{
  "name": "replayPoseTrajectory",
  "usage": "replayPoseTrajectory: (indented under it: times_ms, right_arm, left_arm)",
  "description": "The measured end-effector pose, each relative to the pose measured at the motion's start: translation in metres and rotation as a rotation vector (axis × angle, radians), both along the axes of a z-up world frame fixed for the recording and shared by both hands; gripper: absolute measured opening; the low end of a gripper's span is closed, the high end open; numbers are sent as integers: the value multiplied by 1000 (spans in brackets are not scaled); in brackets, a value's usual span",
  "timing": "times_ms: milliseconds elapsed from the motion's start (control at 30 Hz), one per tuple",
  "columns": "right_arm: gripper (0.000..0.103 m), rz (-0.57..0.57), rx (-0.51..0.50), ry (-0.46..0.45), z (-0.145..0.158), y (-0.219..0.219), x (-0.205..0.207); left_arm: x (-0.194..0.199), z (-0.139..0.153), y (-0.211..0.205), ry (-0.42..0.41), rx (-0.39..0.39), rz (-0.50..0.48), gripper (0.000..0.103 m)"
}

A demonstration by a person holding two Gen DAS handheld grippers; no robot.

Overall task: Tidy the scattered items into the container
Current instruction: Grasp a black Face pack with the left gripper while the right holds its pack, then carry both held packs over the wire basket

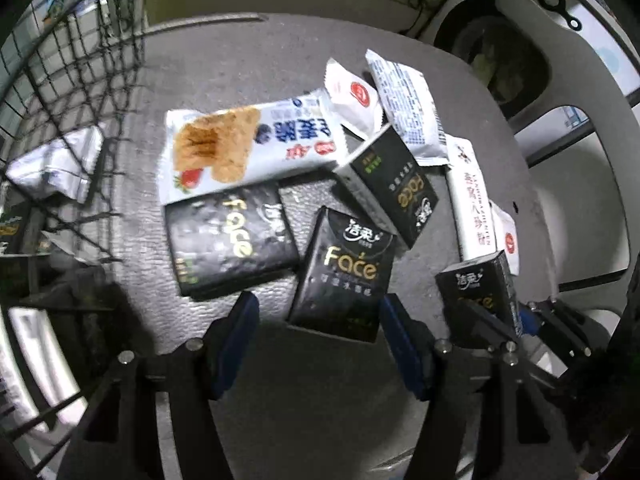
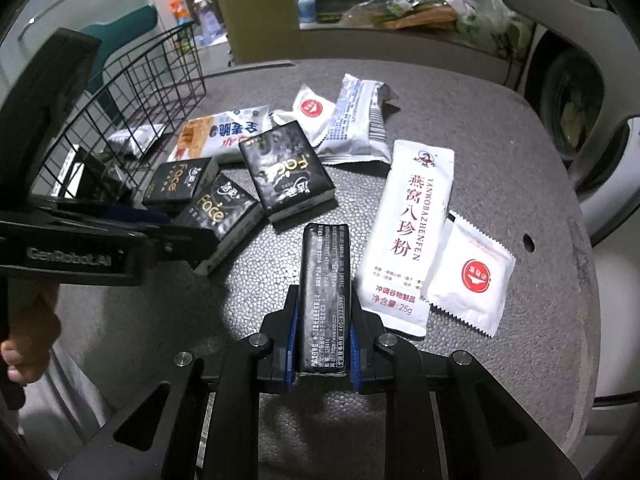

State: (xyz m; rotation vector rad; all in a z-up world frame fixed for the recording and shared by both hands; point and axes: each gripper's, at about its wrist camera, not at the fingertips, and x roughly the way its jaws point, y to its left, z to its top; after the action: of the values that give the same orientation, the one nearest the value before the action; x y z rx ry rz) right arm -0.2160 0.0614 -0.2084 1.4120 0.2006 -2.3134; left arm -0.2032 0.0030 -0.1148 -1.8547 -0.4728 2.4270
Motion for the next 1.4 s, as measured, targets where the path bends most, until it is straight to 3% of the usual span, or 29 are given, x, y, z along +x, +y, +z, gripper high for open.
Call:
replayPoseTrajectory:
  times_ms: [100, 200, 367, 500, 800, 1000, 1167, 1267, 1400]
  right_arm:
    - [20, -1, 1, 0, 0, -1, 0]
    - [20, 1, 3, 6, 1, -1, 0]
    - [20, -12, 2, 4, 1, 4, -2]
    - [20, -16, -3, 5, 2, 7, -2]
    - [20, -18, -4, 26, 13, 5, 2]
    - [20, 6, -35, 70, 44, -10, 8]
    - [20, 65, -97, 146, 95, -48, 14]
    - [20, 131, -133, 177, 119, -88, 20]
    - [20, 218, -194, 162, 132, -150, 24]
  left_arm:
    - [-4, 1, 9, -2, -38, -34, 69]
    - [-5, 2, 24, 0, -52, -78, 51]
    - [-9, 5, 39, -3, -84, -97, 43]
    - [-8, 14, 50, 13, -85, -120, 19]
    - [0, 24, 55, 18, -125, -128, 19]
    - [19, 79, 44, 128, -119, -102, 19]
    - [50, 146, -10, 232, -152, -16, 19]
    - [57, 163, -39, 238, -203, 41, 19]
    - [72, 159, -90, 196, -256, 121, 19]
